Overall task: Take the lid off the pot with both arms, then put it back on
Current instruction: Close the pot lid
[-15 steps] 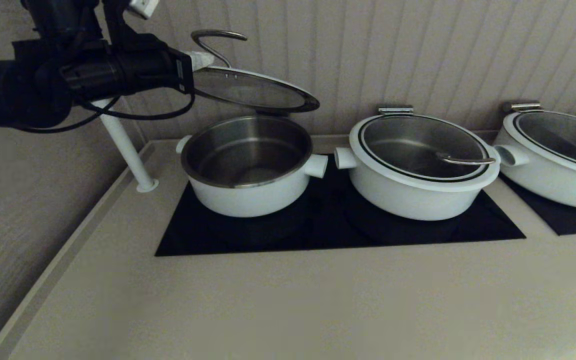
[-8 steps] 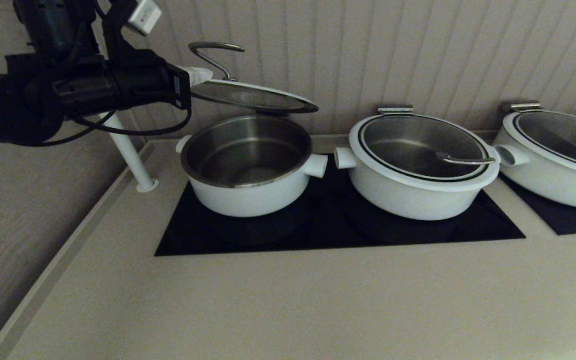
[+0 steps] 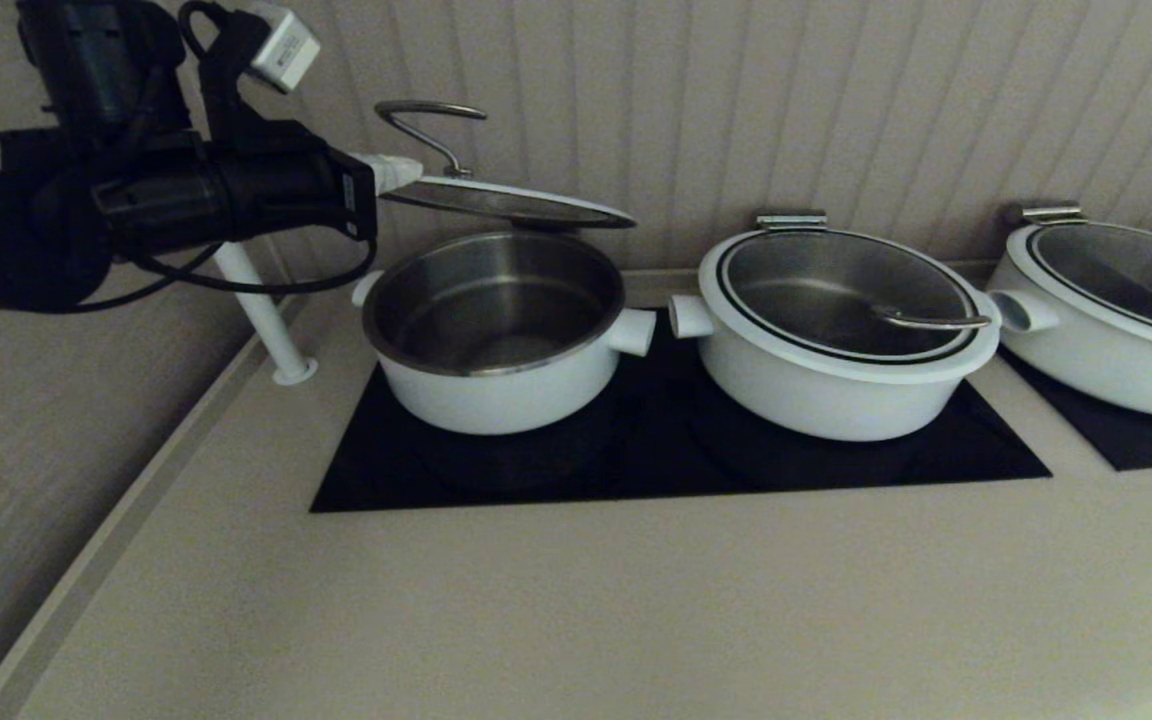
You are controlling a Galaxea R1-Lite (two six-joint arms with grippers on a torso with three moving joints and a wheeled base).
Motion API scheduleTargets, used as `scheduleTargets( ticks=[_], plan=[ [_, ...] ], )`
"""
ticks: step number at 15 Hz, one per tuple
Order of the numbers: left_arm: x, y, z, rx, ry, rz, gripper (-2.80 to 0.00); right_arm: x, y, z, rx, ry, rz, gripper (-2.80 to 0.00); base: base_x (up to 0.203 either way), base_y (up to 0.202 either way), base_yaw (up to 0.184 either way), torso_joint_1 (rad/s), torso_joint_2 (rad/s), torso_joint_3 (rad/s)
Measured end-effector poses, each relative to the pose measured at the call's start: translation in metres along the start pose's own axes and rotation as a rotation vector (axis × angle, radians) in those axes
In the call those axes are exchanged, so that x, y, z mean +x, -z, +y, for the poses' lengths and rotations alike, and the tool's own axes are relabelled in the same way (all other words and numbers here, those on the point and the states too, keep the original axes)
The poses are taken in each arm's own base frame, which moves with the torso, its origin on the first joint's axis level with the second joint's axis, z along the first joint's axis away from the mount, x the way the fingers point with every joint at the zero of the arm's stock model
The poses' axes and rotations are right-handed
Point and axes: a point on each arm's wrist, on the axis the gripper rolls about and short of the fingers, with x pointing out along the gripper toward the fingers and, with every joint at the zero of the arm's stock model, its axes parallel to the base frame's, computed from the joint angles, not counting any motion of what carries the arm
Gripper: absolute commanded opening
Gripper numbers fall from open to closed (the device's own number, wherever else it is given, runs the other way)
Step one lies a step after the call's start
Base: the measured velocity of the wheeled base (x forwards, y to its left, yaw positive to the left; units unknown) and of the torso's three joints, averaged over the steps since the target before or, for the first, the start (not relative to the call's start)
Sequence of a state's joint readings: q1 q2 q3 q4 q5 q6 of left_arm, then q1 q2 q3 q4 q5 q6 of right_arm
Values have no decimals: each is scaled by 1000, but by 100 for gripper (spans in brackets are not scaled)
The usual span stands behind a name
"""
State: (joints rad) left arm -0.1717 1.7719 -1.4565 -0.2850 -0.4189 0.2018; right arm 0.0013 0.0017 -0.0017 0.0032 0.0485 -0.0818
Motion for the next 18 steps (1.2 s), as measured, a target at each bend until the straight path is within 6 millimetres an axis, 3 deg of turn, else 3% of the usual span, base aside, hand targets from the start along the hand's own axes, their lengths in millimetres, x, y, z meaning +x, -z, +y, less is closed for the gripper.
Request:
scheduleTargets(
  ticks=[18],
  plan=[
    [-8,22,-8,-5,-2,11,-280,0,0,0,0,0,0,-280,0,0,0,0,0,0]
  ],
)
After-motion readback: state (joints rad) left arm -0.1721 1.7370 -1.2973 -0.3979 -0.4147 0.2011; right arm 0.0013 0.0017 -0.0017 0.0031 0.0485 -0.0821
